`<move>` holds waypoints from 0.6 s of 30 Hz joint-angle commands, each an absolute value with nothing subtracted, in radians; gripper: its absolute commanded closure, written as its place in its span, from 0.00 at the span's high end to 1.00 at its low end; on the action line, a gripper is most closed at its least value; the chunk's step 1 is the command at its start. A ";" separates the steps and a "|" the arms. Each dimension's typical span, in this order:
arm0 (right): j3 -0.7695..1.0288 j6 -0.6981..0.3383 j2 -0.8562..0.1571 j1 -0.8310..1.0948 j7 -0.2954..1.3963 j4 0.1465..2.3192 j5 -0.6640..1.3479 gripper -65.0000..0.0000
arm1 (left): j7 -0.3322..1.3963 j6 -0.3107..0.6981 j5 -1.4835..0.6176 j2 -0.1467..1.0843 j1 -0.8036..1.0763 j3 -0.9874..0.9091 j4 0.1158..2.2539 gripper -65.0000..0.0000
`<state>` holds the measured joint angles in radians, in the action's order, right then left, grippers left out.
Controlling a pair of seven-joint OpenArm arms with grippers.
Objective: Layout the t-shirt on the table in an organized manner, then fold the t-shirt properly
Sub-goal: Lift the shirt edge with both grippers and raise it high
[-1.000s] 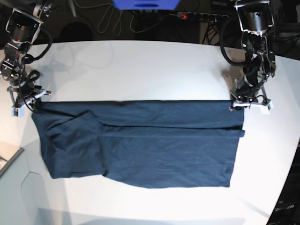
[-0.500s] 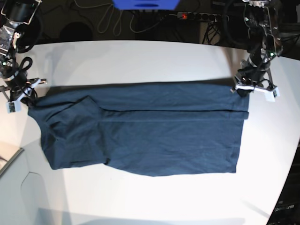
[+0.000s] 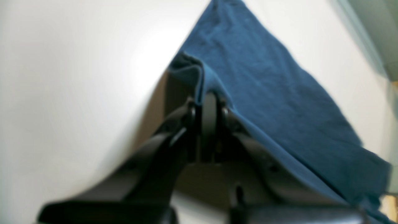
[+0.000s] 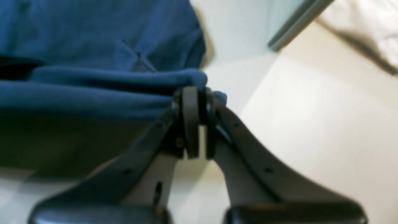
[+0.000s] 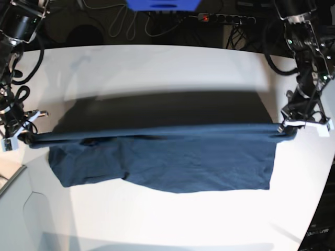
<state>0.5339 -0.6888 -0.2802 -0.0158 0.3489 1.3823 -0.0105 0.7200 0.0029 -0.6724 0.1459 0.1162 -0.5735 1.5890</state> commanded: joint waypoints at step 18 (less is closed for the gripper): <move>0.558 -0.698 -0.283 -0.001 0.346 1.484 -0.004 0.00 | 0.842 0.004 -0.670 0.165 0.051 -0.625 1.610 0.00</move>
<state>0.5533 -0.6910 -0.2619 0.0269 0.3813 1.4578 -0.0200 0.8669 0.0032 -0.6628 0.1490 0.0727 -0.6193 1.5898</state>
